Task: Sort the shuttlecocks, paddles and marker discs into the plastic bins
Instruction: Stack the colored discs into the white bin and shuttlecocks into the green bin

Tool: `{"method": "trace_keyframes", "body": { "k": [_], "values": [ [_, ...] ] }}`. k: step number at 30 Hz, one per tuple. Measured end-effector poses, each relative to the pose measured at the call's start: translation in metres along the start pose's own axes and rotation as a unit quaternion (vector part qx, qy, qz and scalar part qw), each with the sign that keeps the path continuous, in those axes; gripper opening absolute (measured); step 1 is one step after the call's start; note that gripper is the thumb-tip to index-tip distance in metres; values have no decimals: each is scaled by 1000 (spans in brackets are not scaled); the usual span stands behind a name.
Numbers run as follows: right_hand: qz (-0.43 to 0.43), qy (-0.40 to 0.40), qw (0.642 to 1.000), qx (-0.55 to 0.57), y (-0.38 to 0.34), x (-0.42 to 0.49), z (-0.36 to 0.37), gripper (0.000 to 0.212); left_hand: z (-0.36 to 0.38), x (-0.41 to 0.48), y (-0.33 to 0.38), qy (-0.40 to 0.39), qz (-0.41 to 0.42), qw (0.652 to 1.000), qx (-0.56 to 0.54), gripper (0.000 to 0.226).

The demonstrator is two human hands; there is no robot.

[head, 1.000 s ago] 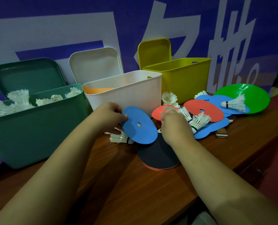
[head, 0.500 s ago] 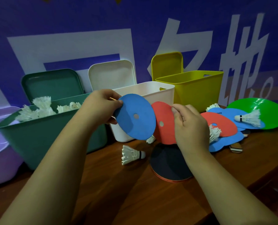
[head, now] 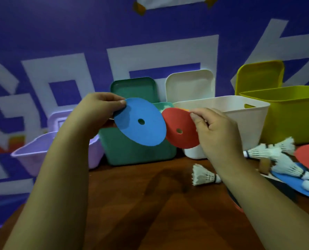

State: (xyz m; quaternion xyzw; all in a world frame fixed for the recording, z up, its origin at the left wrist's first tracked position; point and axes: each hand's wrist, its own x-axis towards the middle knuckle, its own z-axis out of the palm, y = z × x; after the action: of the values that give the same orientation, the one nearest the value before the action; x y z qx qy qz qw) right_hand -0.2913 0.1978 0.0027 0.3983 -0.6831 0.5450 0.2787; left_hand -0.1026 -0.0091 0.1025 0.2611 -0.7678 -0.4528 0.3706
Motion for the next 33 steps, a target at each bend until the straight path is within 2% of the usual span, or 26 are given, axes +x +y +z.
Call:
{"method": "trace_keyframes", "body": {
  "k": [6, 11, 14, 18, 21, 23, 24, 26, 28, 33],
  "values": [
    [-53, -81, 995, 28, -60, 17, 74, 19, -87, -18, -51, 122, -50, 990, -59, 11],
    [-82, -117, 990, 20, -105, 16, 116, 18, -138, -24, -94, 226, -77, 959, -155, 15],
    [-96, -118, 988, 42, -125, 14, 140, 15, -156, -20, -108, 286, -78, 936, -188, 7],
    [-81, -100, 990, 58, -139, 21, 169, 12, -178, -3, -122, 321, -74, 914, -239, 11],
    [-67, -87, 991, 79, -145, 30, 187, 11, -188, 15, -131, 342, -78, 906, -237, 17],
    [-62, -78, 991, 91, -147, 36, 196, 11, -195, 31, -144, 348, -77, 911, -206, 17],
    [-59, -74, 991, 99, -147, 38, 200, 11, -198, 40, -152, 353, -83, 919, -155, 22],
    [-53, -64, 990, 114, -145, 39, 207, 10, -199, 51, -167, 346, -125, 929, 31, 41],
    [-59, -62, 989, 122, -141, 36, 212, 9, -195, 54, -179, 346, -145, 914, 153, 51],
    [-99, -75, 983, 136, -136, 30, 221, 10, -186, 44, -201, 350, -11, 920, 175, 37]
  ]
}}
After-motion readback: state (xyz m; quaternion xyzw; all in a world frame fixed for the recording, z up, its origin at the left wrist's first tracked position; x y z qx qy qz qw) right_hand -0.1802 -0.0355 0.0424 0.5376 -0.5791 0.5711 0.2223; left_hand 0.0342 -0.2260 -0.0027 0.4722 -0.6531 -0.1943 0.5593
